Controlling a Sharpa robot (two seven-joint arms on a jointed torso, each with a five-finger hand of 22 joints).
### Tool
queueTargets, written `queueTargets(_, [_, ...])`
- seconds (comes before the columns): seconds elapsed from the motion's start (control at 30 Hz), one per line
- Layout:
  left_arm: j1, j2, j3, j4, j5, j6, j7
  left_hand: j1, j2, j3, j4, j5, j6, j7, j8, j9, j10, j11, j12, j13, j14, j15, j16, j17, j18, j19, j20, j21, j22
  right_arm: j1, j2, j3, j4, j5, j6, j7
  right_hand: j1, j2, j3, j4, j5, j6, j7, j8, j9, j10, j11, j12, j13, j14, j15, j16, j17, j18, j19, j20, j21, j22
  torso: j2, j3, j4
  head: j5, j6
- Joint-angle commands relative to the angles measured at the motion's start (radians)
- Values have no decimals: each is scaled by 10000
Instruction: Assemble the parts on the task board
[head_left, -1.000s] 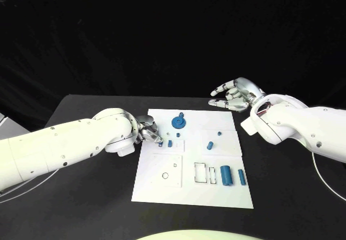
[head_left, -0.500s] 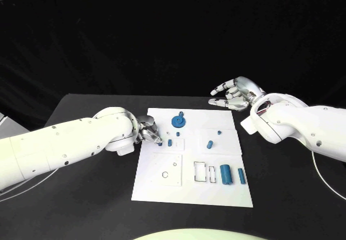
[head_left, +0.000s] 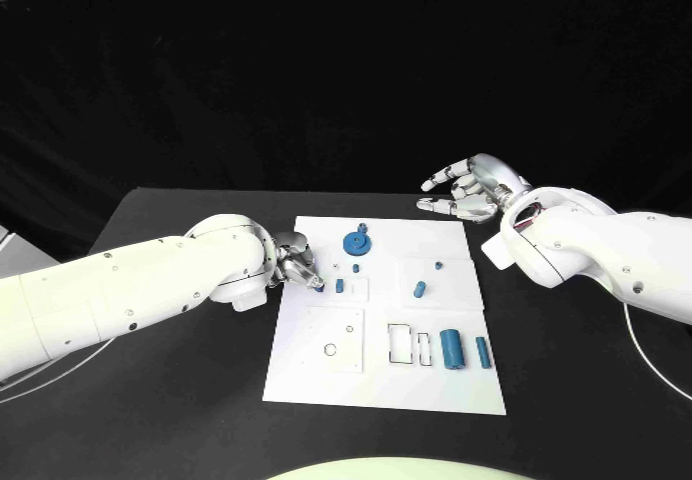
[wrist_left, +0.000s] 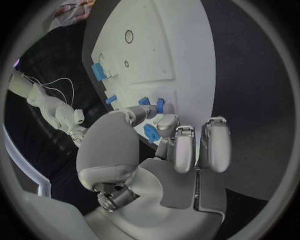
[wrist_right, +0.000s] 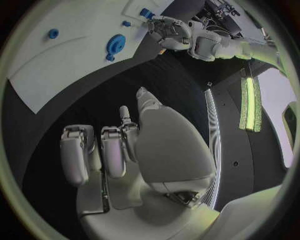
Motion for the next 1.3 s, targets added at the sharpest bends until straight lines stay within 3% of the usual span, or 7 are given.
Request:
queueTargets(0.03, [-21,18,-9,-26,-89,130,-39,-3,103,1498,-1544,51,110,-94,31,-6,49,-12,44,0,1038,-56,62,2631,-177,88,0,34,526,-7,-5,1,20,-26,117,104,26,54,28,24,24,-75,-7,47,-15,-24,-18,-28,1140,779,20,-67,1592,64,688,-6,-28,2108,3,-1,2,-8,4])
queueTargets(0.8, [-22,129,-8,-23,112,487,-26,-177,-1,1389,-1515,62,208,-137,49,-15,207,-32,182,215,1039,-61,64,2635,-188,110,-8,45,560,-10,-25,1,33,-40,69,138,26,54,28,24,24,-75,-7,47,-15,-24,-18,-28,1140,779,20,-67,1592,64,688,-6,-28,2108,0,3,-3,-21,-51])
queueTargets(1.3, [-21,289,-8,-291,187,162,-41,-763,-51,371,-819,-130,460,-344,-86,-170,378,-178,175,292,1039,-175,64,2635,-180,93,-109,-11,519,-11,-37,1,42,-41,49,145,25,51,30,28,38,-79,-7,54,-18,-24,-19,-29,1137,779,18,-67,1593,64,687,-8,-33,2105,4,10,-10,-49,-35])
